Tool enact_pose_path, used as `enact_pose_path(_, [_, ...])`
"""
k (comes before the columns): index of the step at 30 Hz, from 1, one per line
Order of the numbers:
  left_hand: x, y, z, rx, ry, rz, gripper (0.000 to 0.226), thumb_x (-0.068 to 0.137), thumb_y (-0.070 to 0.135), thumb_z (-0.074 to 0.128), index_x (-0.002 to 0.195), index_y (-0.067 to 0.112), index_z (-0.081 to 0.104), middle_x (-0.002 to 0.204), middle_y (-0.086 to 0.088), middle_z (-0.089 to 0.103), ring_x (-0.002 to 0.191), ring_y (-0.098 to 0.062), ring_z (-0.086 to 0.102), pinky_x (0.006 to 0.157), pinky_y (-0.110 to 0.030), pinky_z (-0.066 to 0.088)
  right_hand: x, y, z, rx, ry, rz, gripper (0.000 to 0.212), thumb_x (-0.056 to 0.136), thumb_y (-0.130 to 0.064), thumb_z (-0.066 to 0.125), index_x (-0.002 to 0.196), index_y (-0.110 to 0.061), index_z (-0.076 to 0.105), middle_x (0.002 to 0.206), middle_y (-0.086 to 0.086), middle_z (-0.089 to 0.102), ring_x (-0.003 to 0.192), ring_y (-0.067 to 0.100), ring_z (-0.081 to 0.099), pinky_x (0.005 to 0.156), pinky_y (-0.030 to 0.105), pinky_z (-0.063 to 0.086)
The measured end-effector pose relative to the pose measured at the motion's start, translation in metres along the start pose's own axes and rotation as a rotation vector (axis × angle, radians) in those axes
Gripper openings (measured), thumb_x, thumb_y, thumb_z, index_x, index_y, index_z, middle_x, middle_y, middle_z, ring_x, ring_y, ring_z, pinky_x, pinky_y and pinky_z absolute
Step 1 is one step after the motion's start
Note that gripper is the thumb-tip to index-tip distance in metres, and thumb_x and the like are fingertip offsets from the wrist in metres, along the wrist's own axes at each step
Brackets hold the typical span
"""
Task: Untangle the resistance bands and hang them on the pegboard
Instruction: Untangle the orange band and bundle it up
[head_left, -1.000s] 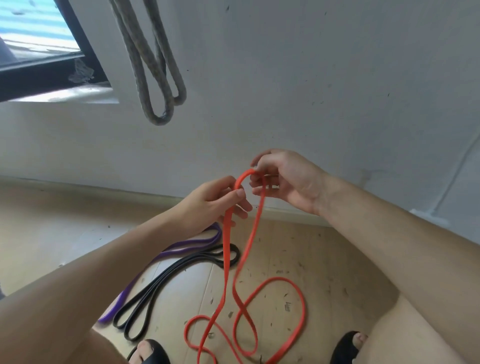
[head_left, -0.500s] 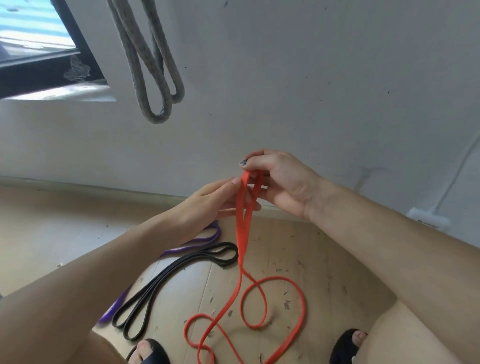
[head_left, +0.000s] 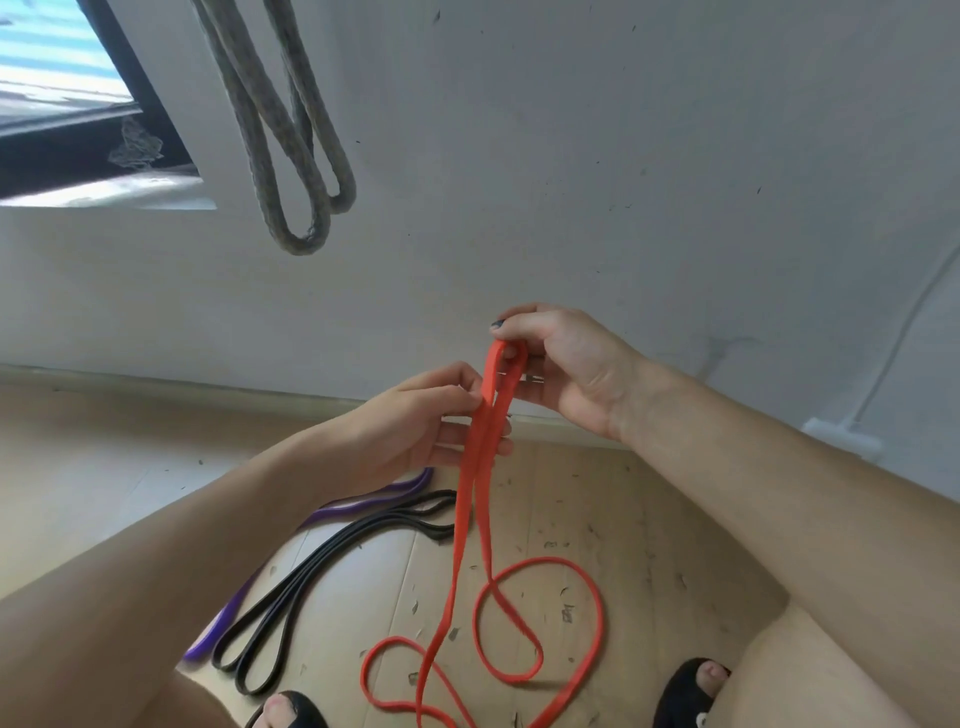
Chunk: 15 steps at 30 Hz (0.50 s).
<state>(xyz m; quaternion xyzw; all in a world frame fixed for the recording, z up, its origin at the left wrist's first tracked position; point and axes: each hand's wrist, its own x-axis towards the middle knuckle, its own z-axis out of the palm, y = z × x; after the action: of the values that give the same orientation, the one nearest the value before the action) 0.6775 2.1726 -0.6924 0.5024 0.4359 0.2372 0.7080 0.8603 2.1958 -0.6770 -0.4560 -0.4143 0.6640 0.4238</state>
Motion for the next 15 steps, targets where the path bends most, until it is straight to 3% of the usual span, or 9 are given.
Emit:
enact_pose_path(4, [0.0002,0.0033,-0.005,0.019,-0.045,0.066,0.008,0.099,0.011,0.056,0.092,0.011,0.054,0.117,-0.023,0.071,0.103,-0.033,0.071,0.102,-0.047,0.053,0.0005,-0.001,-0.0017,-0.024,0.02,-0.008,0.017,0.095,-0.007,0.058,0.079,-0.014,0.058,0.064,0.002,0.054,0.058,0.014,0.058,0.063,0.031,0.053])
enact_pose_path(10, [0.0038,0.0007,-0.0065,0.073,0.066,0.103,0.008,0.107,0.011,0.048,0.108,0.008,0.056,0.103,-0.017,0.074,0.086,-0.024,0.071,0.085,-0.036,0.059,0.0007,-0.0035,-0.005,-0.04,0.006,-0.014,0.017,0.097,-0.009,0.056,0.08,-0.012,0.059,0.065,0.005,0.059,0.064,0.019,0.062,0.077,0.039,0.06])
enact_pose_path(13, [0.0044,0.0008,-0.0069,0.055,0.069,0.11,0.008,0.105,0.01,0.051,0.106,0.007,0.058,0.101,-0.015,0.072,0.086,-0.024,0.069,0.088,-0.038,0.058,-0.0005,-0.0034,-0.0063,-0.198,0.005,-0.025,0.01,0.099,-0.019,0.059,0.094,-0.01,0.059,0.069,0.002,0.063,0.073,0.021,0.068,0.09,0.044,0.061])
enact_pose_path(15, [0.0055,0.0009,-0.0064,0.036,0.082,0.119,0.009,0.105,0.009,0.051,0.101,0.006,0.058,0.1,-0.014,0.071,0.086,-0.023,0.069,0.091,-0.039,0.057,-0.002,-0.0022,-0.0054,-0.299,-0.028,0.0,0.02,0.099,-0.032,0.061,0.1,-0.012,0.061,0.075,0.001,0.068,0.083,0.026,0.073,0.089,0.045,0.061])
